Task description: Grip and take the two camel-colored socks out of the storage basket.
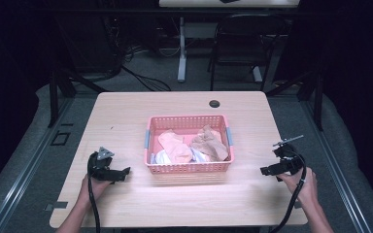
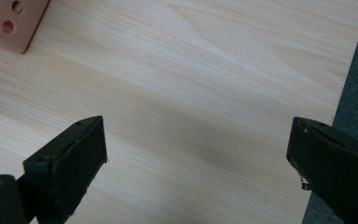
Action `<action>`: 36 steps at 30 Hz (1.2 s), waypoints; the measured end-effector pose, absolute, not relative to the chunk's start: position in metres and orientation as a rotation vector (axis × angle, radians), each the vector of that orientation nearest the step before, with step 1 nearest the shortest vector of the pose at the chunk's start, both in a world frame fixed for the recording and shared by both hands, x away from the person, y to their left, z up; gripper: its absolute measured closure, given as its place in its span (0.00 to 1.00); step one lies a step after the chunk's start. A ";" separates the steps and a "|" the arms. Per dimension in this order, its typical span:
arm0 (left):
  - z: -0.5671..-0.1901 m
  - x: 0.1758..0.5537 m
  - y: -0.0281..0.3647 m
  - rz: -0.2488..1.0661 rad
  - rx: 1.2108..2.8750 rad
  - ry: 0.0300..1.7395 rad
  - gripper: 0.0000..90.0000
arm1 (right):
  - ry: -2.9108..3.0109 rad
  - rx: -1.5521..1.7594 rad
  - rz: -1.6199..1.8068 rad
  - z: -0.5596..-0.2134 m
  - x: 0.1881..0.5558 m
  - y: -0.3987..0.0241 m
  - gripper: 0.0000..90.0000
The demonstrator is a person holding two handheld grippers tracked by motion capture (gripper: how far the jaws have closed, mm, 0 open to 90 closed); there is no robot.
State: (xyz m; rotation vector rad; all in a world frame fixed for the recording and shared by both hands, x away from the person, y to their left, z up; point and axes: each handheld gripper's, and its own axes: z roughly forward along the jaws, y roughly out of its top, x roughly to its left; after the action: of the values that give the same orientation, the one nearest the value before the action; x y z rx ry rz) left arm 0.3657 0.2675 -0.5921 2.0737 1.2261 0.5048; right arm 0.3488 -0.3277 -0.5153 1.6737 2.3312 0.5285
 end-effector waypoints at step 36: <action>-0.592 0.365 0.267 0.508 2.072 1.227 0.00 | 2.586 1.561 0.484 -0.457 0.370 -0.297 0.01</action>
State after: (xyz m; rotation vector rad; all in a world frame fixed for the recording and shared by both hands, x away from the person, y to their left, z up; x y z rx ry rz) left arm 0.3652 0.2672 -0.5923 2.0718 1.2269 0.5083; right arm 0.3699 -0.2971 -0.4568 1.5605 2.5864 0.4844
